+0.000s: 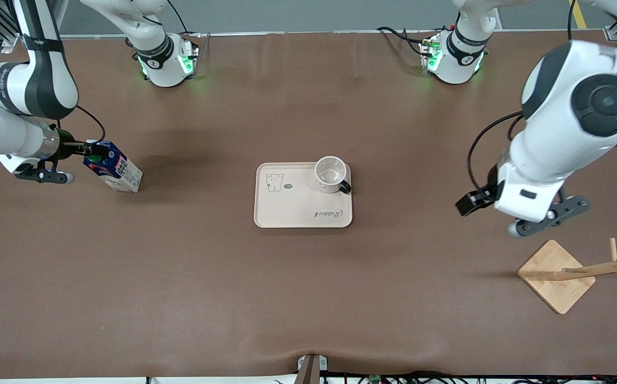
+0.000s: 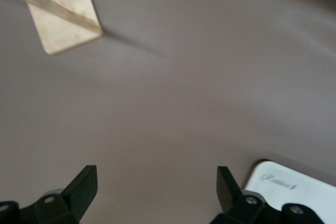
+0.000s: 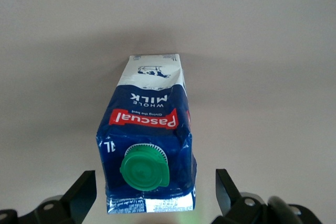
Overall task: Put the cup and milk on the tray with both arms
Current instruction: 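Release the mug on the tray while the right gripper grasps the milk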
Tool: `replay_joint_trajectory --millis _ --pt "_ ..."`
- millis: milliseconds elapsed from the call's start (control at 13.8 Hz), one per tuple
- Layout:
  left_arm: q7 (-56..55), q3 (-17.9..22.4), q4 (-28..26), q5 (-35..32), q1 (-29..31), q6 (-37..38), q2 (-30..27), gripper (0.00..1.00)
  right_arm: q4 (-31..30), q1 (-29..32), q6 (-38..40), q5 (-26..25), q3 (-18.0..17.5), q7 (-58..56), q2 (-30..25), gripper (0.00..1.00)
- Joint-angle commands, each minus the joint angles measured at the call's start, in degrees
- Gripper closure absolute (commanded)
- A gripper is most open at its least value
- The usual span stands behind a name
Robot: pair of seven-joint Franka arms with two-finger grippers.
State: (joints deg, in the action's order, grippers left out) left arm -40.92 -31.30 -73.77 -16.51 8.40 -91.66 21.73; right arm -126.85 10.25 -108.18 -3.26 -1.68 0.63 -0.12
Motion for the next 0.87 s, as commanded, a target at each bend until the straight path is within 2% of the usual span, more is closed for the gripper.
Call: replay_joint_trajectory --millis 0,73,218,436,509,581,654,726,799 --pt "9.42 -0.25 -1.99 -0.45 4.51 2.18 -4.58 0.0 -2.6 0.74 -1.25 -0.16 -0.96 1.74 -1.38 0.0" --pt "12.58 0.01 -1.99 -0.19 4.87 3.06 -6.24 0.0 -2.87 0.74 -1.51 -0.16 -0.96 1.83 -1.38 0.0" --pt "20.57 4.55 -3.82 2.08 3.92 4.21 -10.54 0.0 -4.01 0.65 -2.91 -0.16 -0.96 2.09 -1.29 0.0" --pt "27.89 17.46 -9.78 10.17 -2.57 4.39 -17.92 0.0 -5.24 0.04 -4.32 -0.16 -0.96 2.27 -1.29 0.0" --pt "28.95 20.29 -11.81 10.97 -4.68 4.47 -20.21 0.0 -5.25 -0.58 -4.5 -0.16 -0.96 2.18 -1.2 0.27" --pt "30.27 22.05 -13.75 11.15 -6.1 4.47 -22.06 0.0 -5.07 -1.45 -4.5 -0.16 -0.96 2.18 -1.2 0.63" --pt "31.59 24.51 -15.33 11.24 -8.11 4.39 -23.65 0.0 -4.9 -1.81 -4.32 -0.16 -0.96 2.27 -1.2 0.88" --pt "32.38 27.67 -17.0 11.59 -11.09 4.3 -25.05 0.0 -4.63 -2.16 -3.89 -0.16 -1.05 2.27 -1.2 1.0" --pt "32.39 30.39 -18.67 12.46 -13.64 3.95 -26.37 0.0 -3.76 -3.47 -2.58 -0.16 -1.14 2.36 -1.29 1.0"
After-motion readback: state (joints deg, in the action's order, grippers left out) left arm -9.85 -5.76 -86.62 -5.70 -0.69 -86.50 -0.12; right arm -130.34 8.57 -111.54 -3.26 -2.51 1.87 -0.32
